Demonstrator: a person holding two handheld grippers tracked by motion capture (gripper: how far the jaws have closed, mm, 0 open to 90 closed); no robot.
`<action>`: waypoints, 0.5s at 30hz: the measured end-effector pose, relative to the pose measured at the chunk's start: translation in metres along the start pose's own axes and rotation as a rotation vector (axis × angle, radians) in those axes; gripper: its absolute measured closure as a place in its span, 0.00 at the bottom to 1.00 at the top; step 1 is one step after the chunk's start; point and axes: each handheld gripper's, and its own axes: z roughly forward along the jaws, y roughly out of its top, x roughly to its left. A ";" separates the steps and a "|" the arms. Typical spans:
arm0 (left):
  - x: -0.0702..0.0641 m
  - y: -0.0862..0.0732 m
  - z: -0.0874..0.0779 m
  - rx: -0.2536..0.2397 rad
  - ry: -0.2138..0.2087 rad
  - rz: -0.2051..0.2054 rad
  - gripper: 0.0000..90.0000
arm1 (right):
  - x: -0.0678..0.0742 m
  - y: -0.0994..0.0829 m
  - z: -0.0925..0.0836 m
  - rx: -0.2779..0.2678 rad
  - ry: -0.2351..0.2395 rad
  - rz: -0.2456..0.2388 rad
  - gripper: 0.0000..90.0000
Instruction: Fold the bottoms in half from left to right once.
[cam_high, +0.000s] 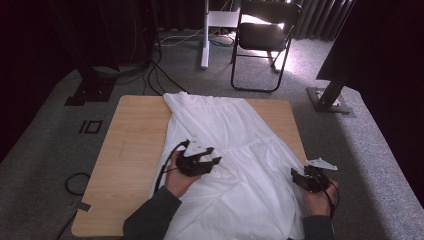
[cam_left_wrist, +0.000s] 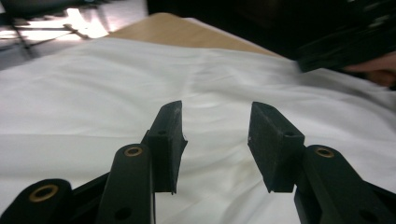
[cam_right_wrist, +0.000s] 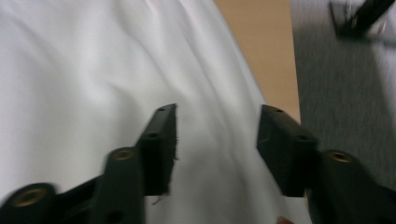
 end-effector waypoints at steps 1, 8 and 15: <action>0.014 -0.010 -0.019 0.010 0.084 -0.015 0.60 | 0.009 0.007 -0.004 -0.011 0.031 -0.017 0.41; 0.057 -0.075 -0.059 0.140 0.336 -0.098 0.58 | 0.096 0.036 -0.003 -0.027 0.332 -0.149 0.47; 0.073 -0.124 -0.070 0.223 0.370 -0.209 0.56 | 0.155 0.035 0.031 0.056 0.403 -0.208 0.43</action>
